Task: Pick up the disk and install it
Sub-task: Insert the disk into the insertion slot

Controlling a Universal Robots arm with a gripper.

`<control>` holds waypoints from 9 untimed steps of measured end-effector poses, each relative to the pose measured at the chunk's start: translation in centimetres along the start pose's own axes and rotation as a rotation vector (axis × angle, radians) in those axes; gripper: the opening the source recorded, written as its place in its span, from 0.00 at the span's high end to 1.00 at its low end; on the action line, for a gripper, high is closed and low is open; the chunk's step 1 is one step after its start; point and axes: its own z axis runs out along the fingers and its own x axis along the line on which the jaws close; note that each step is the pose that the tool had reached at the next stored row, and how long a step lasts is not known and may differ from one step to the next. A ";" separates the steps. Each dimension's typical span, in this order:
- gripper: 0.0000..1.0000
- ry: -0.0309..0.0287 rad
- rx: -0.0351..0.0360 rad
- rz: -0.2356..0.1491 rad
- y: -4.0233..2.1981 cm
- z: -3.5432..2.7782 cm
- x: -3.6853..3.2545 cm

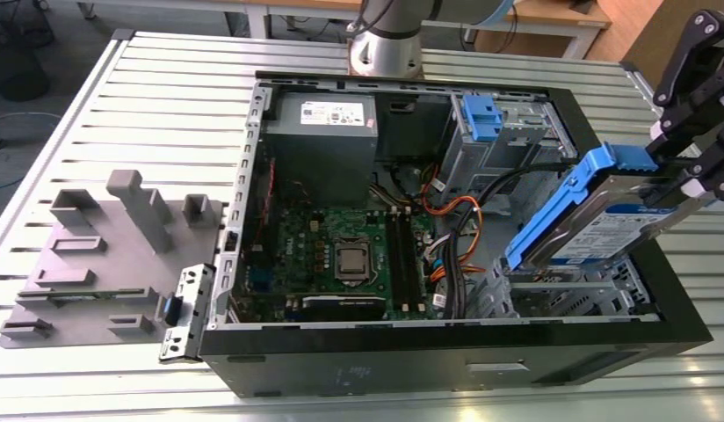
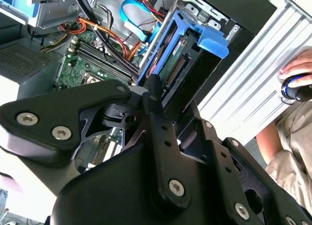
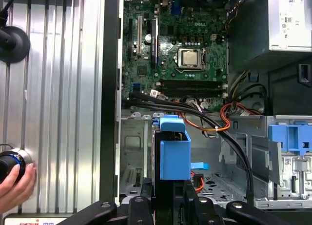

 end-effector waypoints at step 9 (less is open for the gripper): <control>0.65 -0.0001 0.0000 0.000 -0.27 0.28 0.08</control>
